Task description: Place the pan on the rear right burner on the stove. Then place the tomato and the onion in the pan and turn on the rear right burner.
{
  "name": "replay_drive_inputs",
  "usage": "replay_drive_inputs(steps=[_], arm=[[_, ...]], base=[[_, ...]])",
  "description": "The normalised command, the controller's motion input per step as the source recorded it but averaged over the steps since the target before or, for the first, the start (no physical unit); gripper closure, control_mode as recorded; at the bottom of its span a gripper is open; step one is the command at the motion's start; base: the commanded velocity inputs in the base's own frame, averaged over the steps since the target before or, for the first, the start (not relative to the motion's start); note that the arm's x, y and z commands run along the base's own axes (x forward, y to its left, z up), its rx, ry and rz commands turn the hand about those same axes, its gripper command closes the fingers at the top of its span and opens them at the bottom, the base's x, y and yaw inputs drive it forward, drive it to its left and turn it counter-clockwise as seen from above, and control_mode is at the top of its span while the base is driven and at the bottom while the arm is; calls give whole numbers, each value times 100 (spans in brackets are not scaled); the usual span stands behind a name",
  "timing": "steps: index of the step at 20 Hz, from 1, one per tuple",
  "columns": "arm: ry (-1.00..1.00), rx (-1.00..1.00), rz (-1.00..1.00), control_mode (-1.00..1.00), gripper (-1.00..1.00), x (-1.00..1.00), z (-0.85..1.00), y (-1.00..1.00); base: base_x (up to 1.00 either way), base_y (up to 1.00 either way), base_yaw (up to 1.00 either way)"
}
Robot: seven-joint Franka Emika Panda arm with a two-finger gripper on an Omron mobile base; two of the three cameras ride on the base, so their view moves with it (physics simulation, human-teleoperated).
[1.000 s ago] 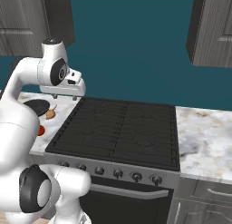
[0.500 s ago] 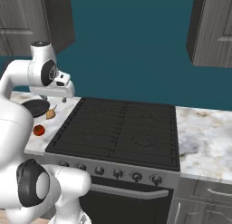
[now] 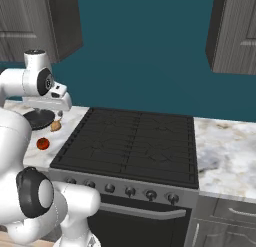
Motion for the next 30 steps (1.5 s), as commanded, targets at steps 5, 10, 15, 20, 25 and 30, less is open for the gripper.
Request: replay_drive_inputs(steps=[5,10,15,20,25,30], arm=[[4,0,0,-100,-100,0,-16,43],[1,0,0,-100,-100,0,-19,45],[0,0,0,-100,-100,0,-18,45],[0,0,0,-100,-100,0,-21,47],[0,0,0,-100,-100,0,-22,47],[0,0,0,-100,-100,0,-24,44]], base=[[0,0,0],[0,0,0],[0,0,0],[0,0,0],[0,0,0],[0,0,0]])
